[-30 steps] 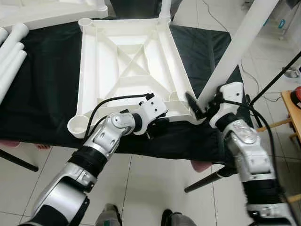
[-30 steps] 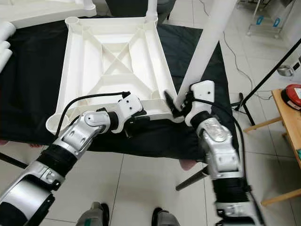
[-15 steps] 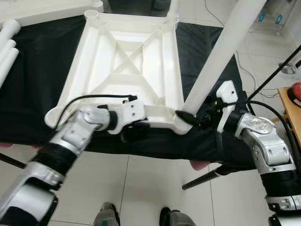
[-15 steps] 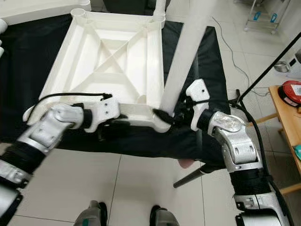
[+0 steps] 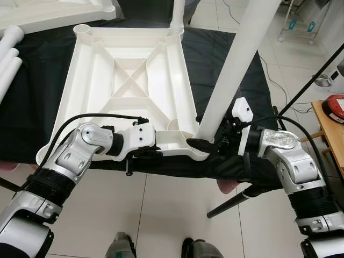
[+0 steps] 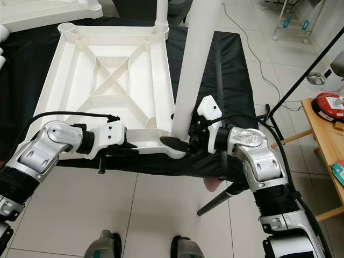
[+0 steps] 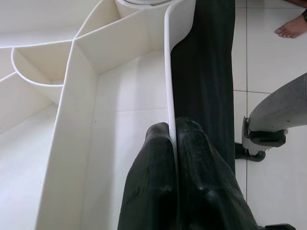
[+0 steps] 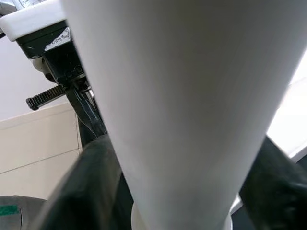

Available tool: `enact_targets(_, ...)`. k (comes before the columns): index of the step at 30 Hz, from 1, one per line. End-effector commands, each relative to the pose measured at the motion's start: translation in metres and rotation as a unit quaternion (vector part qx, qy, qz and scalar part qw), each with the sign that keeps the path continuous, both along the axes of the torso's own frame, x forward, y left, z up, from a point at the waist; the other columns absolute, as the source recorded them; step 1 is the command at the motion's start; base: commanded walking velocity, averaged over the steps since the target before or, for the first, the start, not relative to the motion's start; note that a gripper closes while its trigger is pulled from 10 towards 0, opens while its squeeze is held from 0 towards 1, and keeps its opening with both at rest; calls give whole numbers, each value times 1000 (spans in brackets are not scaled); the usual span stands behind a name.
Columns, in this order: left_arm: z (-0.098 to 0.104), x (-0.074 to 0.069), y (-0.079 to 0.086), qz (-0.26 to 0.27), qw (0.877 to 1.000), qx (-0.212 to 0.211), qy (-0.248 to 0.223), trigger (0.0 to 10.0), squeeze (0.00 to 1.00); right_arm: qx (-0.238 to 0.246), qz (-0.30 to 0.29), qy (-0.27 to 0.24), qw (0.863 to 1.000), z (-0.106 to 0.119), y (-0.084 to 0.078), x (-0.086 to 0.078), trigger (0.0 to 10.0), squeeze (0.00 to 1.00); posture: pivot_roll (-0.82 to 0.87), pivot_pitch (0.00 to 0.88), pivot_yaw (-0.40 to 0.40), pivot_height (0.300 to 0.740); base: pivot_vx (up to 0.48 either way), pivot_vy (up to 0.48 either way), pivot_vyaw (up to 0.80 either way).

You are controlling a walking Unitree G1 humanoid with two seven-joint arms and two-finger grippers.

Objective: Building children table

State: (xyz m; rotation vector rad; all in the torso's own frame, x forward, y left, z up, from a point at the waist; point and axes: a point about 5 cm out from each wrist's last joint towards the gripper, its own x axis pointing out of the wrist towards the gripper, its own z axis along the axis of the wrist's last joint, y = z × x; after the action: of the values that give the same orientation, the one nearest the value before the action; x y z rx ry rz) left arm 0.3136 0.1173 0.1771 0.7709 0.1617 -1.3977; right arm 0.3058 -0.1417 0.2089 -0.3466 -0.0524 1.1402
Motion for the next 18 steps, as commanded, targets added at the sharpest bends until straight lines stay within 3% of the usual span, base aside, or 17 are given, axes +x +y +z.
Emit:
enact_targets(1,-8,-5,-5,-17,1000,6,16,0,0,-6,20,2,1000,-2,8,-1,157,0,183,168,-36,740,0,0,0)
enact_targets(4,-6,-3,-7,-13,1000,-2,11,0,0,-3,11,12,1000,-7,8,-1,0,0,184,170,-38,740,0,0,0)
enact_targets(8,0,4,-16,0,999,-36,-8,0,0,-9,-87,17,996,-28,4,8,0,0,181,171,-39,740,0,0,0)
enact_targets(9,0,4,-16,0,999,-36,-8,0,0,-9,-87,17,996,-28,4,8,0,0,181,171,-39,740,0,0,0)
enact_targets(11,4,8,-24,10,998,-56,-16,0,0,-3,-163,13,987,-37,2,15,0,0,178,177,-42,740,0,0,0)
enact_targets(13,5,9,-27,14,998,-64,-20,0,0,0,-189,11,982,-39,2,17,0,0,178,177,-42,740,0,0,0)
enact_targets(15,9,14,-36,23,996,-83,-24,0,0,5,-257,6,966,-46,0,19,0,0,176,180,-41,740,0,0,0)
enact_targets(17,9,14,-36,23,996,-83,-24,0,0,5,-257,6,966,-46,0,19,0,0,176,180,-41,740,0,0,0)
enact_targets(18,11,16,-42,28,995,-95,-27,0,0,9,-304,2,953,-50,-1,20,0,0,174,182,-40,740,0,0,0)
